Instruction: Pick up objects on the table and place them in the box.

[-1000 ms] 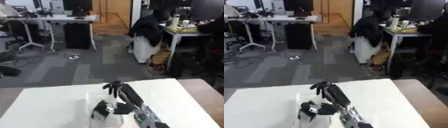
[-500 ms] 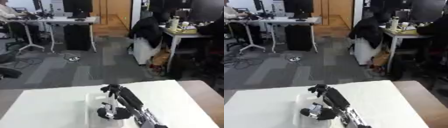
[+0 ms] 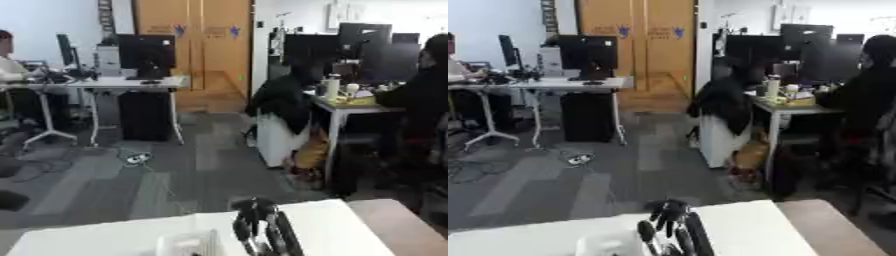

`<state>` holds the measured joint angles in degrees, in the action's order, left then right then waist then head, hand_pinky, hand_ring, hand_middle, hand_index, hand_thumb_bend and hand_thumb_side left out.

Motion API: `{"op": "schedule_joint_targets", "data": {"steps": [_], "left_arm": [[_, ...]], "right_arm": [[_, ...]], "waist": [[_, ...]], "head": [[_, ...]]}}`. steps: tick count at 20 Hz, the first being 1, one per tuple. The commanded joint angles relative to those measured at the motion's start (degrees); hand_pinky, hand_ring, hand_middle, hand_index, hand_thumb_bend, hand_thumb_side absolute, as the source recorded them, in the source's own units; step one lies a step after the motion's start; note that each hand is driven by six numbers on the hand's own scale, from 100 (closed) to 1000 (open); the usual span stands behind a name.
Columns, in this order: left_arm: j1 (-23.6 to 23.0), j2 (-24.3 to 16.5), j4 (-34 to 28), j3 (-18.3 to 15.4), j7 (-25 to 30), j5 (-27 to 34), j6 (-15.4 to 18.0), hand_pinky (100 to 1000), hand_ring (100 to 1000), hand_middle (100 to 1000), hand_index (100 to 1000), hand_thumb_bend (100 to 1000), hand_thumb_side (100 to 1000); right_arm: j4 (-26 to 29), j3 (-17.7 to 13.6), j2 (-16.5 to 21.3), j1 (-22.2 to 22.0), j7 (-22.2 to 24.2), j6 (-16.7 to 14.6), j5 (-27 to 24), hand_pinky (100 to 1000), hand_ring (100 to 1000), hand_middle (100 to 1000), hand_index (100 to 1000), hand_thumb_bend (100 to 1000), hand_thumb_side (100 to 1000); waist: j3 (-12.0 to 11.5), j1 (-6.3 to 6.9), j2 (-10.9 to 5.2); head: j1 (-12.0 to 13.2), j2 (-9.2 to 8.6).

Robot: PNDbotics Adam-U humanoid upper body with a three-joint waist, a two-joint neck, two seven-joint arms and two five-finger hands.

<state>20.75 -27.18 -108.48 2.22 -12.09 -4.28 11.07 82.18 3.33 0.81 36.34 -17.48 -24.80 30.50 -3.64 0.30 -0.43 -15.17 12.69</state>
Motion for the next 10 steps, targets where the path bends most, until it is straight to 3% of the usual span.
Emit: {"op": "schedule_joint_targets", "data": {"steps": [1, 5, 9, 10], "left_arm": [[0.6, -0.8, -0.8, -0.8, -0.4, 0.2, 0.0, 590, 609, 744, 861, 154, 1000], [0.5, -0.8, -0.8, -0.9, -0.6, 0.0, 0.0, 589, 609, 744, 861, 154, 1000], [0.7, -0.7, -0.9, -0.7, -0.4, 0.0, 0.1, 590, 609, 744, 861, 154, 1000], [0.8, -0.7, -0.9, -0.7, -0.4, 0.0, 0.1, 590, 609, 744, 861, 154, 1000]], "right_arm": [[8.9, -0.7, -1.1, 0.2, 1.4, 2.5, -2.0, 214, 348, 433, 647, 430, 1000], [18.8, -1.3, -1.9, -1.8, 2.1, 5.8, -3.1, 206, 329, 412, 621, 412, 1000], [24.1, 0.1, -1.6, -2.2, 2.8, 7.5, -4.5, 214, 332, 409, 603, 409, 1000], [24.8, 0.3, -1.5, -2.2, 2.9, 7.5, -4.8, 212, 330, 405, 589, 403, 1000]], "waist": [[0.2, 0.32, -0.59], [0.6, 0.56, -0.39], [0.6, 0.56, -0.28], [0.6, 0.55, -0.23]], "head": [[-1.9, -1.08], [-5.4, -3.47], [-16.0, -6.88], [-20.0, -7.78]]}}
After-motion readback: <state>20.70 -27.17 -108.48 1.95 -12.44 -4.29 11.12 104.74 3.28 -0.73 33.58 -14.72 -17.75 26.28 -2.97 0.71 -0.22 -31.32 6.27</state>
